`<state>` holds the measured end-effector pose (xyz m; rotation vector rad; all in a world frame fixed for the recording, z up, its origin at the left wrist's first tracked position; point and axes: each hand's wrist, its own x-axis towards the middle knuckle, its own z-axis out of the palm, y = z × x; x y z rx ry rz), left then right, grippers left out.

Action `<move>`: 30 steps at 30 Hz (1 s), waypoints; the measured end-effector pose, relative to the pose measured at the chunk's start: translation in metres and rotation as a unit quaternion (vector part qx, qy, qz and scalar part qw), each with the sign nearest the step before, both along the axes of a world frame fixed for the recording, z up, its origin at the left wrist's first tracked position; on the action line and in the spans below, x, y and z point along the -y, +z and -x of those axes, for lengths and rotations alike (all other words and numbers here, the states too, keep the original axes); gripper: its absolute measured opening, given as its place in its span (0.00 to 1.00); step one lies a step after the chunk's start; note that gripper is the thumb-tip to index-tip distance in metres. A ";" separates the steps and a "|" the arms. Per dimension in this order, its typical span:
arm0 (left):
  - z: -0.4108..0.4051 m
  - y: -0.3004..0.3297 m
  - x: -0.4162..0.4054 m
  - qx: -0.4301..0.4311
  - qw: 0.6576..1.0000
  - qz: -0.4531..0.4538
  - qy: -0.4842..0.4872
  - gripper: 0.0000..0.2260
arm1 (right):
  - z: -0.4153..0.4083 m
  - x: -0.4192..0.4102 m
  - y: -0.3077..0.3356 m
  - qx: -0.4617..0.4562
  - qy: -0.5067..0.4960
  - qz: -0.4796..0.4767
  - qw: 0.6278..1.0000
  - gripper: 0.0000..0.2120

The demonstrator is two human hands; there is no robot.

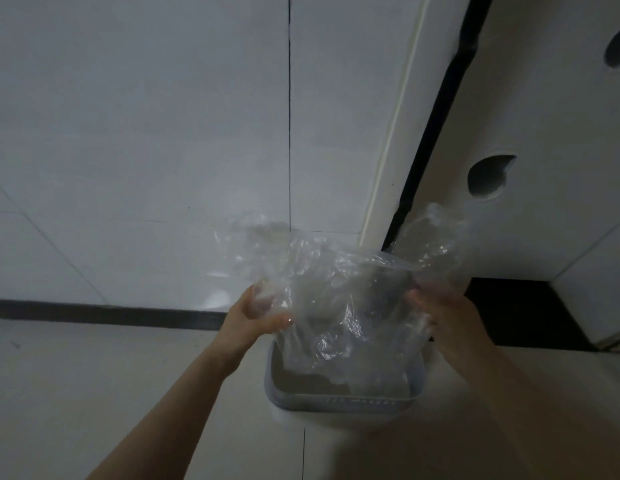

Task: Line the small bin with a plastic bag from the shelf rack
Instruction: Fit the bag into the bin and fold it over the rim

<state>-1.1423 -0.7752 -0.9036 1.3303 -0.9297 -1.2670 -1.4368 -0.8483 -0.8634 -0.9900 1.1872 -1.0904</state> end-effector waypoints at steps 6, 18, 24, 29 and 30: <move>0.008 -0.003 0.013 0.079 0.996 0.011 0.042 0.20 | 0.022 0.003 -0.011 -0.018 0.006 0.009 1.000 0.05; -0.005 -0.026 -0.014 0.124 0.989 -0.024 -0.082 0.38 | 0.037 -0.006 -0.066 -0.170 0.012 0.007 0.985 0.12; -0.013 -0.009 -0.015 0.024 1.000 -0.007 0.019 0.31 | 0.041 -0.009 -0.068 -0.264 0.059 0.034 0.962 0.11; 0.001 0.014 0.016 0.061 0.997 -0.017 0.042 0.35 | 0.048 0.000 -0.043 -0.277 0.174 0.044 0.944 0.33; 0.004 0.014 0.017 0.067 0.997 -0.018 0.044 0.31 | 0.051 0.001 -0.035 -0.250 0.182 0.059 0.949 0.36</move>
